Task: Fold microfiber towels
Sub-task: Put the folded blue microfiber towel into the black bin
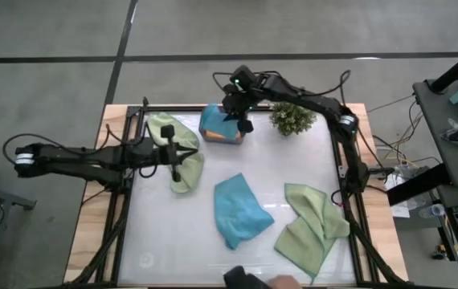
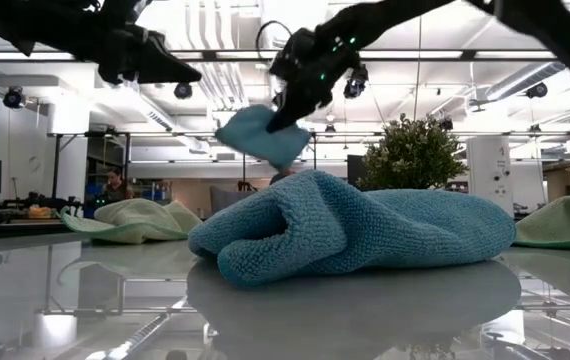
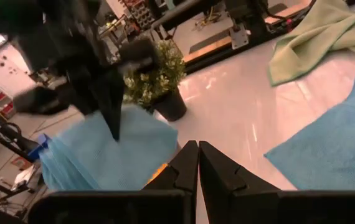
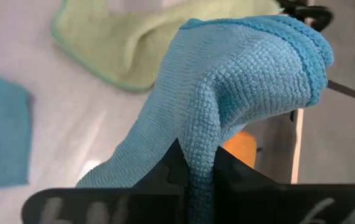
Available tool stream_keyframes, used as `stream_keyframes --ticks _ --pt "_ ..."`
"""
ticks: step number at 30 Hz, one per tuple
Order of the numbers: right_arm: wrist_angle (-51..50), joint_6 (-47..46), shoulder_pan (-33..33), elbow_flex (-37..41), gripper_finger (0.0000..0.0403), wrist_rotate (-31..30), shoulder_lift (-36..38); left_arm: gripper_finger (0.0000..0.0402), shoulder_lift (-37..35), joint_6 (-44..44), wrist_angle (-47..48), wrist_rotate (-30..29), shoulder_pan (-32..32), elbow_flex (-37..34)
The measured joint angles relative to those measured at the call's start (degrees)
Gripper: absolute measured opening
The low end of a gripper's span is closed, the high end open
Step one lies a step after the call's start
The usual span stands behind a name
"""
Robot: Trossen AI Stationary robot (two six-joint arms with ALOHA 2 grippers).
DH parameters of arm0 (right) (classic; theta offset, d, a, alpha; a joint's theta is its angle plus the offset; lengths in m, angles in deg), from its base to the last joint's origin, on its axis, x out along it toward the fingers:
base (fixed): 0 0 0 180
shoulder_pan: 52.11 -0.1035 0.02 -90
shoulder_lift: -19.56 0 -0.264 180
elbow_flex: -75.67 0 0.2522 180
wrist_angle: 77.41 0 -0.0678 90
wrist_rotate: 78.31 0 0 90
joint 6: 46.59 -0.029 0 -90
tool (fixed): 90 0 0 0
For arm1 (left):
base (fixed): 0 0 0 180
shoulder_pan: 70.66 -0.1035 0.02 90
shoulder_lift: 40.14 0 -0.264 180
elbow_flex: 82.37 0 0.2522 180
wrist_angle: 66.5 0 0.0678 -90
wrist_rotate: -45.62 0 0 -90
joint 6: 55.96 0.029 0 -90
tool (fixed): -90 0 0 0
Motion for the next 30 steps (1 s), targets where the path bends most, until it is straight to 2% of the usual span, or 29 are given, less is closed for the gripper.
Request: stream_keyframes --ticks 6,13,19,24,30 --pt "-5.11 8.66 1.52 -8.20 0.0012 -0.02 -8.07 0.0000 1.80 0.22 0.00 -0.02 -0.02 0.00" --pt "-13.11 12.34 4.15 -20.41 0.0012 -1.01 -16.89 0.0000 4.72 1.89 -1.50 -0.38 -0.08 0.00" --pt "-16.14 16.04 4.84 -19.48 0.0012 -0.24 -18.31 0.0000 6.09 2.05 -2.55 -1.56 -1.47 0.00" --pt "-16.32 16.71 4.81 -19.31 0.0012 5.31 -18.30 0.0000 6.51 1.99 -3.06 -1.56 -2.66 0.02" --pt "-15.01 16.81 4.05 -19.31 0.0012 4.83 -19.46 0.0000 7.51 1.86 -4.04 -1.57 -3.02 0.02"
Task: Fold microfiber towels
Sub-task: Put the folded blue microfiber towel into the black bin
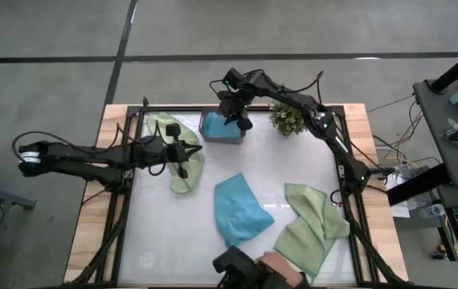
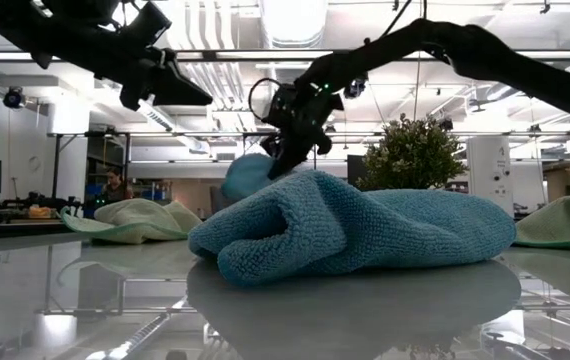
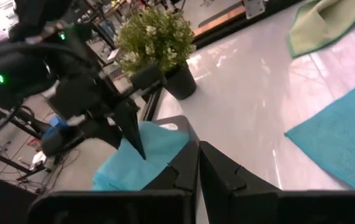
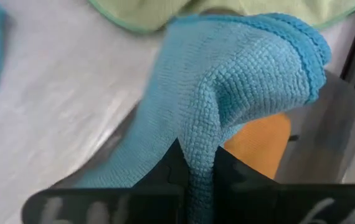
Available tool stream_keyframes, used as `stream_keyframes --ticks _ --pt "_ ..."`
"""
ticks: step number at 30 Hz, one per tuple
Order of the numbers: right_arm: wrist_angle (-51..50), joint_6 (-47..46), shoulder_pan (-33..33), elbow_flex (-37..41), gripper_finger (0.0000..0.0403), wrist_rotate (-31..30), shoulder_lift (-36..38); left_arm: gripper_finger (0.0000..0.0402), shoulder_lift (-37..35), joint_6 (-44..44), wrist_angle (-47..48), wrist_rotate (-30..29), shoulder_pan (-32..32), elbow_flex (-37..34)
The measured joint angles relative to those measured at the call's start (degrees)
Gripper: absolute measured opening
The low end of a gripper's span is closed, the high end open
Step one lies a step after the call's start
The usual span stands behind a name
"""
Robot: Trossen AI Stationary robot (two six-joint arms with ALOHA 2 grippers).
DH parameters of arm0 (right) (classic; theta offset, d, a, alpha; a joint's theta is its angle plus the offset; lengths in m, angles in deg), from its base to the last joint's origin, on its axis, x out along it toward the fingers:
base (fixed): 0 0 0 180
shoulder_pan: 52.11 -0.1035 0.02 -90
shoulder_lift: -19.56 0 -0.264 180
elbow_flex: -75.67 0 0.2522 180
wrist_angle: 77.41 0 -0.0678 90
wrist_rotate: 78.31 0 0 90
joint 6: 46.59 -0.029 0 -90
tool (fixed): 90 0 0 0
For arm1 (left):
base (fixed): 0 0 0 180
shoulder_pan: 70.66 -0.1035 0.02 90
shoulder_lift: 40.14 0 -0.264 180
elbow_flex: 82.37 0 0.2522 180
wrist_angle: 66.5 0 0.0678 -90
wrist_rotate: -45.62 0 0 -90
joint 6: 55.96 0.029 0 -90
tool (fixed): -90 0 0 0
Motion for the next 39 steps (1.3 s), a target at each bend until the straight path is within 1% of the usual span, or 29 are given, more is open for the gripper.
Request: stream_keyframes --ticks 6,9,11,13,17,22,28,30,32,36,39 --pt "1.84 -0.53 -0.73 0.07 0.0013 -8.06 -1.12 0.0000 0.26 0.00 -0.06 0.02 -0.02 -0.02" --pt "1.73 -0.73 -0.90 0.02 0.0014 -8.55 -1.05 0.0000 0.16 0.00 -0.05 0.04 -0.09 -0.02" --pt "1.76 -1.30 -0.90 0.02 0.0022 -8.70 -1.05 0.0000 0.25 0.02 -0.07 0.02 -0.13 -0.02" --pt "1.77 -2.40 -0.92 0.04 0.0039 -8.74 -1.05 0.0000 0.42 0.02 -0.02 0.04 -0.19 -0.02" --pt "2.25 -4.12 -1.01 0.04 0.0086 -8.85 -1.03 0.0000 0.47 0.02 -0.03 0.03 -0.28 -0.02" --pt "5.04 -6.12 -1.14 0.04 0.0140 -9.05 -0.86 0.0000 0.47 -0.02 -0.03 0.04 -0.28 -0.02" --pt "6.09 -7.26 -1.14 -0.54 0.0179 -13.45 -0.48 0.0000 0.47 -0.31 -0.03 0.04 -0.35 -0.02" --pt "6.00 -7.60 -1.14 -0.93 0.0186 -16.16 -0.46 0.0000 0.47 -0.33 -0.03 0.04 -0.35 -0.02" --pt "6.08 -7.74 -1.14 -1.07 0.0190 -17.43 -0.25 0.0000 0.47 -0.33 -0.03 0.04 -0.35 -0.02" --pt "6.41 -6.68 -1.14 -1.07 0.0191 -17.58 1.14 0.0000 0.47 -0.62 -0.24 0.07 -1.14 -0.02" --pt "6.16 -6.83 -1.14 -1.07 0.0187 -17.95 2.65 0.0000 0.51 -0.79 -0.37 0.11 -3.18 0.94"
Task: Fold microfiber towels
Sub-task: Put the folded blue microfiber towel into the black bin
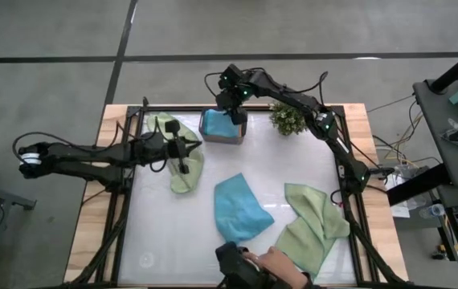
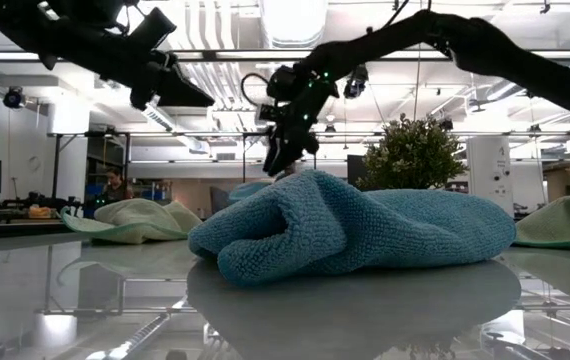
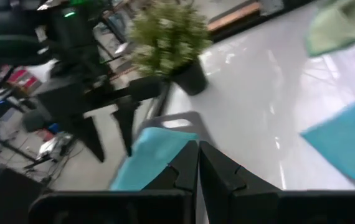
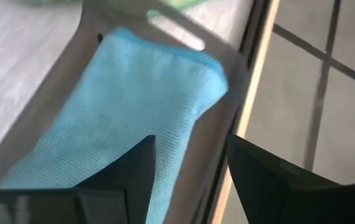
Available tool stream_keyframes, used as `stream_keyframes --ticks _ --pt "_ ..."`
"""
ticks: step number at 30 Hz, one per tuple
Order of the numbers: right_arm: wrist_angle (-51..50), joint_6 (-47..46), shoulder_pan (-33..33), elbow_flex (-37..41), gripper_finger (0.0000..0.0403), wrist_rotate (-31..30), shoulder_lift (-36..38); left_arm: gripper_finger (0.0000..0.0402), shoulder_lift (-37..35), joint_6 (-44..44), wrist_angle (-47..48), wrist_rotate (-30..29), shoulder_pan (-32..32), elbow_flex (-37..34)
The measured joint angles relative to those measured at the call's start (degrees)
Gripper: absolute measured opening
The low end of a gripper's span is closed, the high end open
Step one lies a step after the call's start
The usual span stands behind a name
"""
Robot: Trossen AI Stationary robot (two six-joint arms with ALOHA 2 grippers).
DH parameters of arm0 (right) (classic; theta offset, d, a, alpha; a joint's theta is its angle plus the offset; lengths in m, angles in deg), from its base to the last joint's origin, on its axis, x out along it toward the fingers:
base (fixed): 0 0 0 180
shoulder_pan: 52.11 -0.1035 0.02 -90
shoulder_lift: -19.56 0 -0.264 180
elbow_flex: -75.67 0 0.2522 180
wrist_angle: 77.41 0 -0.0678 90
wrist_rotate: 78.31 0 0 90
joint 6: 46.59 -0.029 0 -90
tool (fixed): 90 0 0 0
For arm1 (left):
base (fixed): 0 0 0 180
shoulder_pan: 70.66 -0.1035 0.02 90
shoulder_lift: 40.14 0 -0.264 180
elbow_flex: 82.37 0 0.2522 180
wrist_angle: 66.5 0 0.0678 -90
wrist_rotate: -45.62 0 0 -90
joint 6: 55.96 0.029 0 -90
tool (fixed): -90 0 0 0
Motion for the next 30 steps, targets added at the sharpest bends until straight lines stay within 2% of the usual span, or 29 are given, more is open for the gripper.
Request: stream_keyframes --ticks 4,7,10,16,22,30 --pt "-0.53 -4.93 -0.14 0.00 0.0178 0.04 3.42 0.0000 0.05 0.15 -0.21 2.53 -4.30 2.27" --pt "-1.42 -9.90 -0.54 0.00 0.0157 0.07 6.01 0.0000 1.60 0.18 -0.07 9.41 -8.50 3.87" --pt "-2.93 -13.66 -1.20 0.00 0.0118 -0.02 7.18 0.0000 5.87 0.34 -0.28 14.56 -12.39 6.50" --pt "-3.52 -20.29 -3.33 1.01 0.0020 -1.75 7.27 0.0000 18.90 4.78 1.21 17.51 -18.29 14.39" --pt "-2.62 -25.99 -5.02 5.38 0.0010 -12.32 7.29 0.0000 31.23 5.16 2.30 18.89 -23.20 20.86" --pt "6.14 -31.86 -5.00 15.24 0.0009 -13.60 7.27 0.0000 40.19 4.83 2.06 19.58 -24.48 24.63"
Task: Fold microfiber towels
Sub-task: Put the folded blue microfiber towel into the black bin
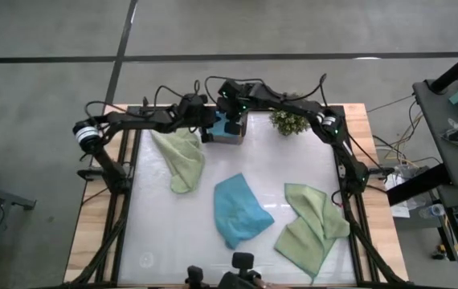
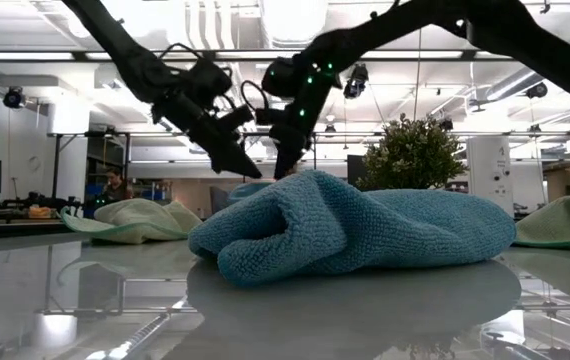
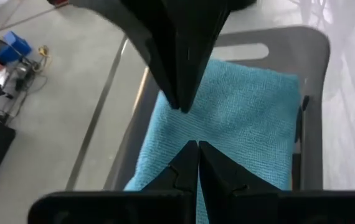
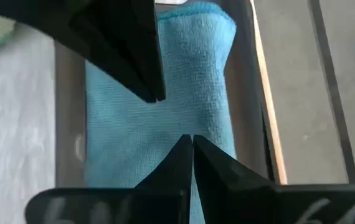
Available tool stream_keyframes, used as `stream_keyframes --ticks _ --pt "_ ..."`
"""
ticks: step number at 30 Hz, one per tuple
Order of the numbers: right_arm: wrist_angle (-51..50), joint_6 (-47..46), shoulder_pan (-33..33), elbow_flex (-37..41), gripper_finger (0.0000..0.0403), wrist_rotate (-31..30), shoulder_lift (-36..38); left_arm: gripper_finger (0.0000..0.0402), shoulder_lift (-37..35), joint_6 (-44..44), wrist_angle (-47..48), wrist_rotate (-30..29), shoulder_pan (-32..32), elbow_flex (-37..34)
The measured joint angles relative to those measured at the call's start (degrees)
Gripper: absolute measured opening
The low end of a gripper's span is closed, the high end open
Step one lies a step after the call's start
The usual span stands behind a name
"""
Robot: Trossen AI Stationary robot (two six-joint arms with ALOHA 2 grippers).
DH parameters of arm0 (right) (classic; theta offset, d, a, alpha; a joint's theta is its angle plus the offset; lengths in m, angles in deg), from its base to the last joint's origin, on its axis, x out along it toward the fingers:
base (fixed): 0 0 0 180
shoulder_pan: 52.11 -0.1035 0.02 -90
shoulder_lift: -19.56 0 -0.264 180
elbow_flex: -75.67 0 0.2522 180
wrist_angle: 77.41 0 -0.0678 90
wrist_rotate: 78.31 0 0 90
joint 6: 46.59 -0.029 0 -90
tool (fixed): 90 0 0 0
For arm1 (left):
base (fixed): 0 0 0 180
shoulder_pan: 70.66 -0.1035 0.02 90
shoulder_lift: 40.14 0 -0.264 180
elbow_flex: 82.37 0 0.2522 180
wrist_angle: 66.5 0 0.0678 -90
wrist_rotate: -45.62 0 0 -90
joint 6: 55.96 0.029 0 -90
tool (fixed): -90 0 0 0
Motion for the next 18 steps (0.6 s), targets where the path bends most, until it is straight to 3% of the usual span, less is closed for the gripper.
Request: stream_keyframes --ticks 6,12,18 --pt "4.82 -0.39 0.41 5.48 0.0008 -0.45 0.00 0.0000 2.47 -1.90 0.08 -4.97 -0.46 0.75" --pt "9.66 0.63 0.78 9.90 0.0008 -0.45 0.00 0.0000 2.72 -4.54 0.28 -5.44 -0.72 0.68" --pt "6.87 1.01 0.76 7.68 0.0008 -0.48 -0.05 0.0000 0.02 -4.23 0.65 -6.38 -0.82 0.59"
